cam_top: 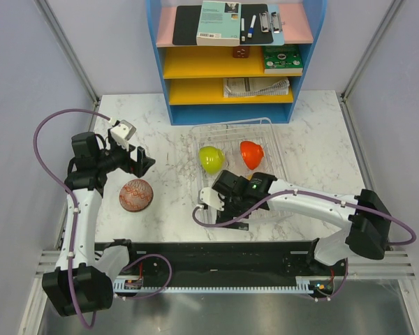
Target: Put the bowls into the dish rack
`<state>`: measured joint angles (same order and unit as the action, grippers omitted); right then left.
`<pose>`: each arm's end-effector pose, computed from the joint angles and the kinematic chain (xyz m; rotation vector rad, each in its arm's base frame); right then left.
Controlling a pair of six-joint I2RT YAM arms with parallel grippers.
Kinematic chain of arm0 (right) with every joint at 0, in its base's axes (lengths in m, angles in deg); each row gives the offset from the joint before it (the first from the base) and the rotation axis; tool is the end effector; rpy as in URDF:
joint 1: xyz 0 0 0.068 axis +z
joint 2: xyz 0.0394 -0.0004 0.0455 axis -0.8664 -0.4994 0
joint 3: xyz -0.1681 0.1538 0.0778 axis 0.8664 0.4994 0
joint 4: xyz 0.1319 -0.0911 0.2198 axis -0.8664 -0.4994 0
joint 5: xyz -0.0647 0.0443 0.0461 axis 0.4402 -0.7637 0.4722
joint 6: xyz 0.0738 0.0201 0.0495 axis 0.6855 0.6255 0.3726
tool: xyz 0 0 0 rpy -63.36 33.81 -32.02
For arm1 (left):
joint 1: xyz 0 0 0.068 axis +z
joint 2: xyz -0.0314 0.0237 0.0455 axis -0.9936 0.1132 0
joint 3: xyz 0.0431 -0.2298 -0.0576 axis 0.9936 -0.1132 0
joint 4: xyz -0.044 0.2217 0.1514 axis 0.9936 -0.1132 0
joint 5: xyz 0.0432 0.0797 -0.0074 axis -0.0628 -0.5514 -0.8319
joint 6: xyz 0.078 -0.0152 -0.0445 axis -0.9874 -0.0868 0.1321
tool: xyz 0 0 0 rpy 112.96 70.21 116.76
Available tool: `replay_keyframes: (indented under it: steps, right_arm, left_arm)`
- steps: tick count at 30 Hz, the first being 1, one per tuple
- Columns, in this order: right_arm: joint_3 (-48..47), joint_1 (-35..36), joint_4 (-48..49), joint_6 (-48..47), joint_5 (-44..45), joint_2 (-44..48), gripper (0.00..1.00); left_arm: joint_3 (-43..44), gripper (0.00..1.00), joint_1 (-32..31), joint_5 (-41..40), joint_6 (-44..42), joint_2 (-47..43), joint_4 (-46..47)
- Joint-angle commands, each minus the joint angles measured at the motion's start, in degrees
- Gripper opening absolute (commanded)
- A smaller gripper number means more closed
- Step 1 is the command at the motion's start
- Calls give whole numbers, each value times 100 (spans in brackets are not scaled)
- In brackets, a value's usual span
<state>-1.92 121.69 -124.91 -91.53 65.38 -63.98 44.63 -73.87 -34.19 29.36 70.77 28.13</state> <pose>0.1491 0.2752 0.1728 -1.8934 2.0419 0.1590 0.2719 -0.0093 0.2758 0.6247 1.8966 -0.4261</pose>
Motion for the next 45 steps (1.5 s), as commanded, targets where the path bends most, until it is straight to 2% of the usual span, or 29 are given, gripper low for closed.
replay_keyframes:
  steps: [1, 13, 26, 45]
  right_arm:
    - [48, 23, 718, -148, 708, -199, 98]
    - [-365, -82, 1185, -429, 1192, -779, 98]
    - [-892, -452, 1361, -649, 1254, -1148, 98]
    - [-875, -689, 1256, -974, 1623, -1043, 98]
  left_arm:
    - [141, 100, 22, 15, -15, 37, 28]
    - [97, 100, 30, 32, -32, 20, 37]
    - [26, 100, 30, 59, -50, -24, 63]
    - [26, 100, 39, 59, -41, -50, 63]
